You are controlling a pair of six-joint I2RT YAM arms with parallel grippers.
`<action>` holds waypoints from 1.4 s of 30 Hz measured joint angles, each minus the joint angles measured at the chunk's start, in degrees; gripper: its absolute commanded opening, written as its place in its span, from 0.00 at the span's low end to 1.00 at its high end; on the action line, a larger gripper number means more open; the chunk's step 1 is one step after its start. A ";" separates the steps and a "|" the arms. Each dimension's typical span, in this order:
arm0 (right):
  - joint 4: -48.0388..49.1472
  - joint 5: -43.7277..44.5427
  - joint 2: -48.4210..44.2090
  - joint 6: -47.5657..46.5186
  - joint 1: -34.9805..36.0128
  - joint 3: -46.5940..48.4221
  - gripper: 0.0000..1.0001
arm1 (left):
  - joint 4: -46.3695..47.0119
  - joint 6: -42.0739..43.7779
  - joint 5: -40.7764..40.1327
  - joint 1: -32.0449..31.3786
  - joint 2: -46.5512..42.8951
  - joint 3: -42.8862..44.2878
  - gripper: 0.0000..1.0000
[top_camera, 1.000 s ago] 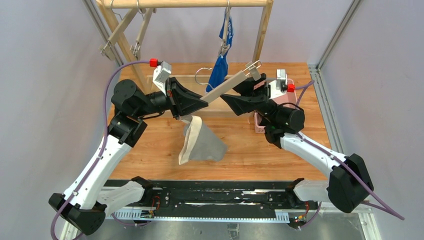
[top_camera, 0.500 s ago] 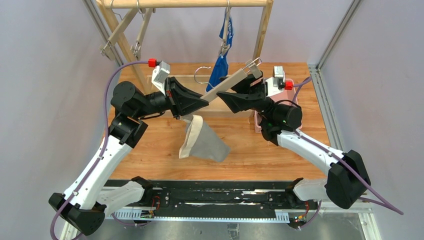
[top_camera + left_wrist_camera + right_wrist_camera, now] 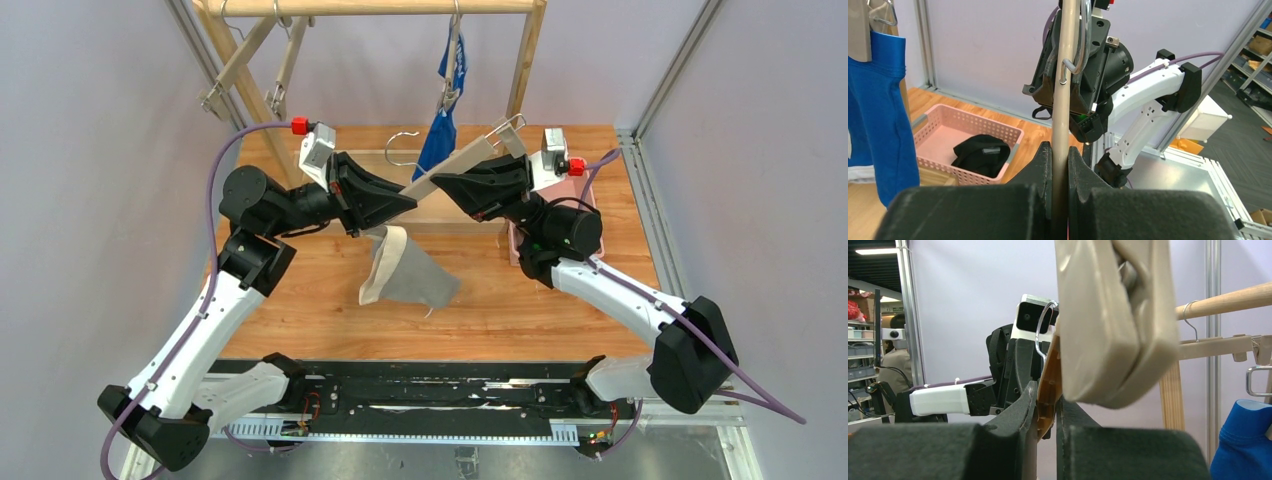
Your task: Remove the underwear clipped to the hanger
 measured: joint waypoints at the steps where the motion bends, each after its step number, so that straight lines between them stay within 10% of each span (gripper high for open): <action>1: 0.07 0.00 0.00 0.11 0.04 0.02 0.01 | 0.44 0.07 0.07 0.00 -0.02 -0.15 0.00; 14: 0.11 -0.22 0.00 0.15 0.26 0.02 0.01 | 2.34 0.13 0.13 0.00 -0.42 -1.44 0.01; 19: 0.13 -0.48 -0.15 0.00 0.55 0.02 0.01 | 2.36 -0.07 -0.52 0.00 -0.83 -1.86 0.37; 42: -7.10 -1.79 -6.23 -6.67 1.27 -0.28 0.01 | -17.14 17.49 -12.41 -0.35 -9.27 -3.65 0.64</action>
